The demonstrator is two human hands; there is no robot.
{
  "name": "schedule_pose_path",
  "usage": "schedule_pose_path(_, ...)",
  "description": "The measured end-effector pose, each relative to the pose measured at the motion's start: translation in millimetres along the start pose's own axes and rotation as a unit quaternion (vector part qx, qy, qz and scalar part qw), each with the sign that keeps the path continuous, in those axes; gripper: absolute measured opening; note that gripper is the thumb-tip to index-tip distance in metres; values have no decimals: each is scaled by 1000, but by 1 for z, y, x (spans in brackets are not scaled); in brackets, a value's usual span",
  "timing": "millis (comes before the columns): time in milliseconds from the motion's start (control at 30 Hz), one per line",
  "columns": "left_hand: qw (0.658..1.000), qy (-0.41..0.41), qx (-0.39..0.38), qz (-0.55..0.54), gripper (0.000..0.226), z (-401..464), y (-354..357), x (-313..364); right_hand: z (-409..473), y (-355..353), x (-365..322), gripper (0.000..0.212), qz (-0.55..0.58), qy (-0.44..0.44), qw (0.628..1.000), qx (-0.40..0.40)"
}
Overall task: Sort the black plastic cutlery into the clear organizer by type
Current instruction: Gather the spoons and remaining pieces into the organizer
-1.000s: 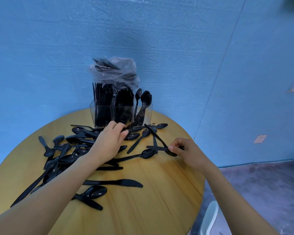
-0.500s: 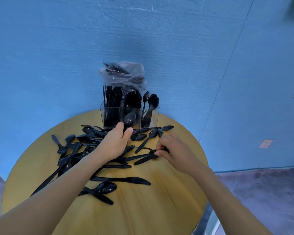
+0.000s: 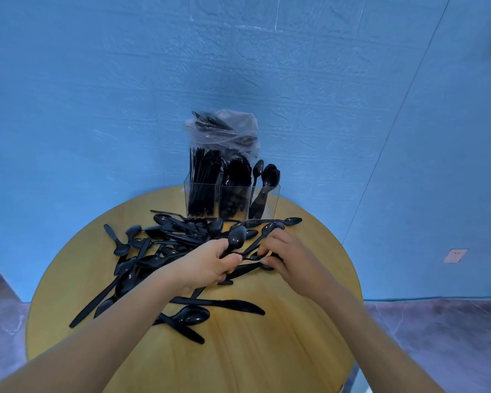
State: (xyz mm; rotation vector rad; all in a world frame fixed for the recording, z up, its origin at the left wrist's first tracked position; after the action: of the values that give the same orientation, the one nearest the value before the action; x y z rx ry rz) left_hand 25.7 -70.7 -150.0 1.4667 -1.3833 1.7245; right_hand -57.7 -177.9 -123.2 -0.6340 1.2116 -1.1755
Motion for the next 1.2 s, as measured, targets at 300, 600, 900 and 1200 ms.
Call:
schedule_pose_path(300, 990, 73, 64, 98, 8, -6, -9, 11, -13, -17, 44, 18, 185, 242, 951, 56)
schedule_pose_path(600, 977, 138, 64, 147, 10, -8, -1, 26, -13, 0, 32, 25, 421, 328, 844, 48)
schedule_pose_path(900, 972, 130, 54, 188, 13, -9, 6, 18, -15, 27, 16, 22, 598, 322, 734, 5)
schedule_pose_path(1200, 972, 106, 51, 204, 18, -9, 6, 18, -19, 21, 38, 18, 509, 369, 772, 99)
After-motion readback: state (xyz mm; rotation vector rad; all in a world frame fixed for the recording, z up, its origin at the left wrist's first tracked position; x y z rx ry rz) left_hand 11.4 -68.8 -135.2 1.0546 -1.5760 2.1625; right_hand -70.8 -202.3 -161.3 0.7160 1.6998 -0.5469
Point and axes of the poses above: each hand's wrist, its own z-axis towards the middle knuckle, its own y-axis out of the palm, x = y × z, the point moved 7 cm from there along z, towards the middle knuckle, and after that the axes turned 8 degrees about y, right-handed, at the moved point
